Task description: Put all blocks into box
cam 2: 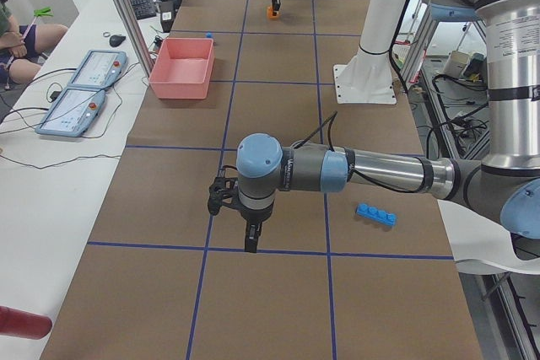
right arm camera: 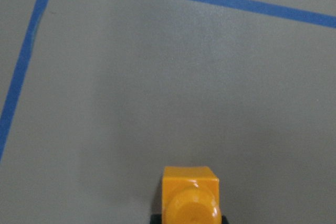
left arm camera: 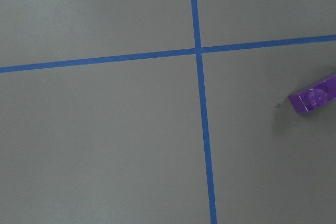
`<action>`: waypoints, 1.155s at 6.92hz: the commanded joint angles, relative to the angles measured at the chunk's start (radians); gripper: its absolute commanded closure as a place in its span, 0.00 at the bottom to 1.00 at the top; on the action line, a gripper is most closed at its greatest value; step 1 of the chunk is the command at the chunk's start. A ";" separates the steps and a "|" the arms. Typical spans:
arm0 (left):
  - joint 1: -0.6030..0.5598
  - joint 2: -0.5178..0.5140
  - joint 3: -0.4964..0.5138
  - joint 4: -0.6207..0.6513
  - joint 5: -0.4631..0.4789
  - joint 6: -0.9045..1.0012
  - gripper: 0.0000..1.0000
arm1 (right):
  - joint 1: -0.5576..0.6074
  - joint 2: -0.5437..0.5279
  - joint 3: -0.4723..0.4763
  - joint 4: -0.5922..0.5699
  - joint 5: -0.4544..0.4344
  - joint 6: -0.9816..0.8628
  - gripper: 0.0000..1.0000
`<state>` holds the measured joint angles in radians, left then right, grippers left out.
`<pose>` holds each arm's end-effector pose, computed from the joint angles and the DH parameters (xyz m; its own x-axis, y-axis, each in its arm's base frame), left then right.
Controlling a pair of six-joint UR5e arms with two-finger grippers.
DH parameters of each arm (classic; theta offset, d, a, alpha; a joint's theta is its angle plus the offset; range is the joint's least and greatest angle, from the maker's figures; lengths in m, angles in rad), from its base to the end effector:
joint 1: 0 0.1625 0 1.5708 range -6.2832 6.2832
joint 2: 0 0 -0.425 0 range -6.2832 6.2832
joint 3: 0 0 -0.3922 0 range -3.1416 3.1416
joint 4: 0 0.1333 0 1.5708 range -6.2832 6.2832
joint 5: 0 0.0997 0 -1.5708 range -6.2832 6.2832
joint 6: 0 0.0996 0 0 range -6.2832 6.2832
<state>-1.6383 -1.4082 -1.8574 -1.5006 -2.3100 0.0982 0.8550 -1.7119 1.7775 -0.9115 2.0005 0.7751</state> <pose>-0.0946 -0.4185 0.6015 0.7428 0.0841 -0.6642 -0.0055 0.9928 0.1195 -0.2367 -0.4121 0.5592 0.7043 -0.1798 0.6868 -0.0023 0.9668 0.2554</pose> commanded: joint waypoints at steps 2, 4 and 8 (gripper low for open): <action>0.000 0.000 -0.003 -0.001 0.000 0.000 0.00 | 0.084 0.168 0.019 -0.012 -0.005 0.041 1.00; 0.002 -0.002 -0.006 -0.003 0.000 0.000 0.00 | 0.091 0.373 0.003 -0.092 -0.005 0.218 1.00; 0.002 -0.002 -0.003 -0.017 0.000 0.000 0.00 | 0.090 0.999 -0.420 -0.445 -0.011 0.222 1.00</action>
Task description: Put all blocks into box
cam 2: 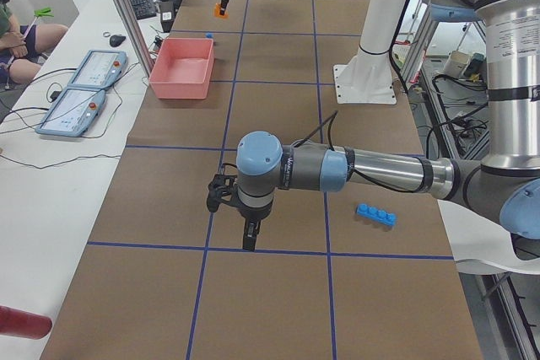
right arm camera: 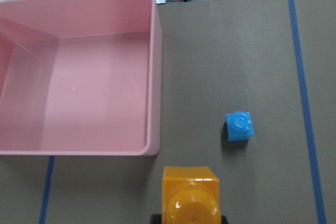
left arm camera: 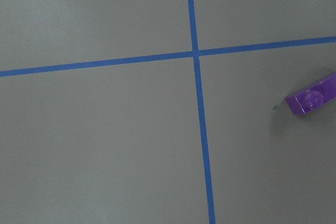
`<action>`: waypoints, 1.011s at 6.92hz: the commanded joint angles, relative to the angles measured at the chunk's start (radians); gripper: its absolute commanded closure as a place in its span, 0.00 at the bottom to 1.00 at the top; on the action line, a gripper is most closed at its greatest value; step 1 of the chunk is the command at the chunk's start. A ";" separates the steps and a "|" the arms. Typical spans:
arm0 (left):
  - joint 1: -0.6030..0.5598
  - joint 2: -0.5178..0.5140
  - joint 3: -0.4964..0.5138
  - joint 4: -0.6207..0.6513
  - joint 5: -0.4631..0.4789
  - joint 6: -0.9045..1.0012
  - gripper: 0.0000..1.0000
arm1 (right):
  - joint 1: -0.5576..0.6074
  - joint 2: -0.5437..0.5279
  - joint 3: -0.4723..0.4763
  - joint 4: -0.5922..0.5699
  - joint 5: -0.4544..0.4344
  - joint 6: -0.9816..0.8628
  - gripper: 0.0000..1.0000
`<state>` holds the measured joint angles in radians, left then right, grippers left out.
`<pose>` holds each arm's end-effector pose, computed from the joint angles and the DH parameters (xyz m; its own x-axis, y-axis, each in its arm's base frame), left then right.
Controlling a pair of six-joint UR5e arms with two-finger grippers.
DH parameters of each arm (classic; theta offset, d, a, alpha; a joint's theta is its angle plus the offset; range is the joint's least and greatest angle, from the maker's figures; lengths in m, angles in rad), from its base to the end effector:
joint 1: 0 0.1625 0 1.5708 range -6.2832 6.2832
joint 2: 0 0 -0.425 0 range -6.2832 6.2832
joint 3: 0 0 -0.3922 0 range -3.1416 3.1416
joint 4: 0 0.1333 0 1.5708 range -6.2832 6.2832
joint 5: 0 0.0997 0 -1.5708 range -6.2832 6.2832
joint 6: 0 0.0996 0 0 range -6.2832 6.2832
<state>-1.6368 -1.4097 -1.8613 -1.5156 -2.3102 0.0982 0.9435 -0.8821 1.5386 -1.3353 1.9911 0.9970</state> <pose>-0.0941 -0.4203 0.5974 0.7434 0.0987 -0.6615 -0.0072 0.9902 0.1397 -0.3442 -0.6326 0.2307 0.6096 -0.0035 0.7927 -0.2642 0.9419 0.2073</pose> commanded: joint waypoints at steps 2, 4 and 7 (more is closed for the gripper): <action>0.000 0.000 -0.001 -0.002 0.000 0.000 0.00 | -0.009 0.427 -0.563 -0.012 -0.008 -0.006 1.00; 0.002 0.000 -0.001 -0.002 0.000 0.002 0.00 | -0.052 0.486 -0.822 0.212 -0.067 -0.012 1.00; 0.002 0.000 0.001 -0.002 -0.024 0.000 0.00 | -0.080 0.548 -0.976 0.271 -0.106 -0.018 0.02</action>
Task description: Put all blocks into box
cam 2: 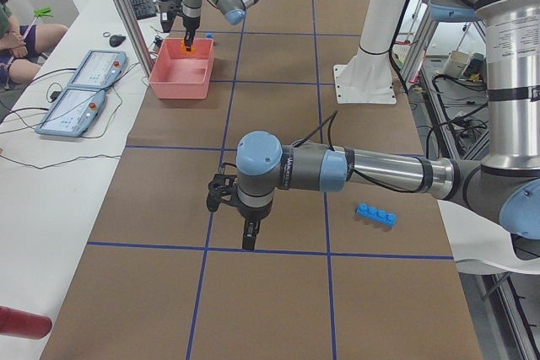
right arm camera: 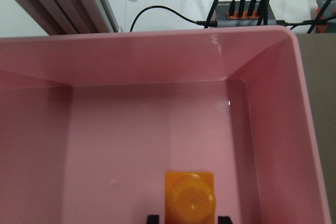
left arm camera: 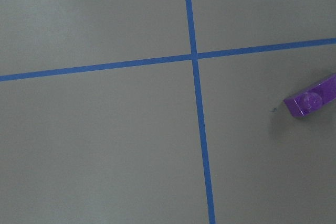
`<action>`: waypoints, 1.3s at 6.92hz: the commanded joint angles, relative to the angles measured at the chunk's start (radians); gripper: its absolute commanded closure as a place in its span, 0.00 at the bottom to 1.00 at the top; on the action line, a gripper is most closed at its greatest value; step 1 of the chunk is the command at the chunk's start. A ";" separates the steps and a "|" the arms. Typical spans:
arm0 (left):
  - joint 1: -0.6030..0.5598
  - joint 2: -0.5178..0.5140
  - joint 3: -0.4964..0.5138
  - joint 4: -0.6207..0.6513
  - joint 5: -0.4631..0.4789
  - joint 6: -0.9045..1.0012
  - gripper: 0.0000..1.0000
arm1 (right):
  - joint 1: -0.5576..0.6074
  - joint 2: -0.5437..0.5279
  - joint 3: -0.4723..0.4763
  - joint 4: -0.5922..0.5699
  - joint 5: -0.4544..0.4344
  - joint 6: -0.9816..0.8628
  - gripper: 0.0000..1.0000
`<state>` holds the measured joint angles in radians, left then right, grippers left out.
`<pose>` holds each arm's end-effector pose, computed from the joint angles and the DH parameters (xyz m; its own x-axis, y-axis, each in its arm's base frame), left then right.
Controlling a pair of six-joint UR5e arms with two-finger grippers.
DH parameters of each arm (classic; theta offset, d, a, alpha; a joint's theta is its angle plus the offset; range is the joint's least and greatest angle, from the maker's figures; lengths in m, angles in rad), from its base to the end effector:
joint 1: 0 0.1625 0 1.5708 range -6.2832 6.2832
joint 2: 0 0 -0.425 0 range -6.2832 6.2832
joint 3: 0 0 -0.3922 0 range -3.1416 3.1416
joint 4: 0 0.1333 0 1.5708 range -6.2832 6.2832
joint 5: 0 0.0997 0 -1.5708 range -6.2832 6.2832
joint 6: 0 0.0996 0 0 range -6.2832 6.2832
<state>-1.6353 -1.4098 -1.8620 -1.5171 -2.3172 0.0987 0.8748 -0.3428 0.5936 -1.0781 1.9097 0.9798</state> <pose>-0.0930 -0.4206 0.5964 0.7387 0.1025 -0.6662 -0.0086 0.9897 0.1428 -0.5112 -0.7681 0.2097 0.7148 0.0359 0.6984 -0.2182 0.9603 0.1739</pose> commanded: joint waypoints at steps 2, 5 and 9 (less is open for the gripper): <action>0.000 0.000 0.001 0.002 -0.031 -0.001 0.00 | -0.008 0.010 -0.032 0.014 -0.020 -0.007 0.01; 0.026 -0.038 0.009 -0.128 -0.033 -0.005 0.00 | 0.059 0.015 0.000 0.001 0.058 -0.056 0.01; 0.214 -0.058 0.027 -0.390 -0.093 -0.135 0.00 | 0.142 -0.110 0.489 -0.524 0.170 -0.248 0.01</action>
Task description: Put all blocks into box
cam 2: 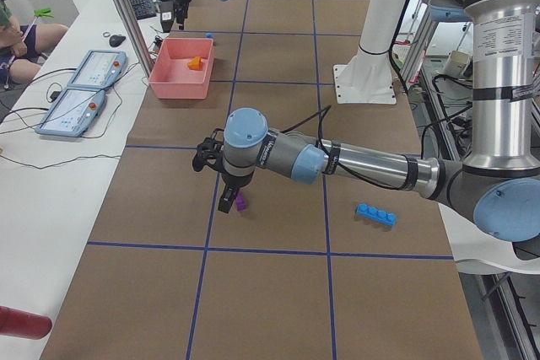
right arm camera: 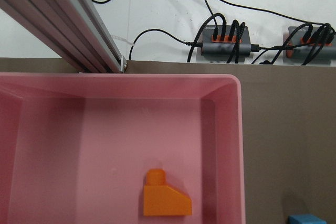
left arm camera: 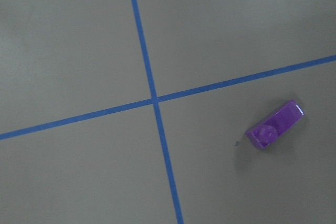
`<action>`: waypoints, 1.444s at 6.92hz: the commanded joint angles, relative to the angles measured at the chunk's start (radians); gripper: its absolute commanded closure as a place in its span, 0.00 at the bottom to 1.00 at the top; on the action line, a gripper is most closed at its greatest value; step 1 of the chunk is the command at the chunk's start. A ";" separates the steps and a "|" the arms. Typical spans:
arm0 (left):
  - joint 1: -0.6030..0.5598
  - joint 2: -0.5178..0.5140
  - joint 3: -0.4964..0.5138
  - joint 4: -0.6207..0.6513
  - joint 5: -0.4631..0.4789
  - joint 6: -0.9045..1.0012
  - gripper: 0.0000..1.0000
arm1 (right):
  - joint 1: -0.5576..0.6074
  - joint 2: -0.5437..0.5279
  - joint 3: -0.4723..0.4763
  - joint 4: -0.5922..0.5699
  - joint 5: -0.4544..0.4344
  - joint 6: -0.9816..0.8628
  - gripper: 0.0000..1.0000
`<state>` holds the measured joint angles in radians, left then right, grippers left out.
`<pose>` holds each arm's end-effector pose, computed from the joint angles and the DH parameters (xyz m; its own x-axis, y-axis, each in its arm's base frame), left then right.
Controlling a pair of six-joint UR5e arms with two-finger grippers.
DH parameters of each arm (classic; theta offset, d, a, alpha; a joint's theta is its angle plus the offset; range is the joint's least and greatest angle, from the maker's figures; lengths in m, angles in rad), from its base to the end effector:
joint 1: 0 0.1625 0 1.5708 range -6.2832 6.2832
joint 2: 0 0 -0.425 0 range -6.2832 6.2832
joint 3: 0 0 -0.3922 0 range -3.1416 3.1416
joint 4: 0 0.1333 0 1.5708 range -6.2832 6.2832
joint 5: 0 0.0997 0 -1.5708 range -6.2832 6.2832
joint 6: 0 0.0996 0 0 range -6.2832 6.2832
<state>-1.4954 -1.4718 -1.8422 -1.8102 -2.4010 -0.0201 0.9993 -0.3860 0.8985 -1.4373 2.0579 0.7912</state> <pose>-0.0248 -0.4658 0.5398 0.6518 0.3270 -0.6843 -0.0559 0.9206 0.3866 -0.3967 -0.7771 0.1404 0.7225 -0.0250 0.6909 -0.1166 0.9806 0.1574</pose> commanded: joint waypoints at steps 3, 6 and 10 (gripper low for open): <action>0.259 -0.009 0.121 -0.271 0.092 0.002 0.00 | 0.100 -0.484 0.729 -0.303 0.106 -0.194 0.01; 0.369 -0.077 0.273 -0.334 0.164 0.142 0.00 | 0.128 -0.837 1.181 -0.476 0.102 -0.320 0.01; 0.418 -0.172 0.395 -0.336 0.164 0.163 0.00 | 0.127 -0.985 1.298 -0.468 0.104 -0.339 0.01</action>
<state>-1.0962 -1.6106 -1.4903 -2.1447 -2.2363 0.1405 1.1260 -1.3554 2.1845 -1.9055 2.1608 0.4567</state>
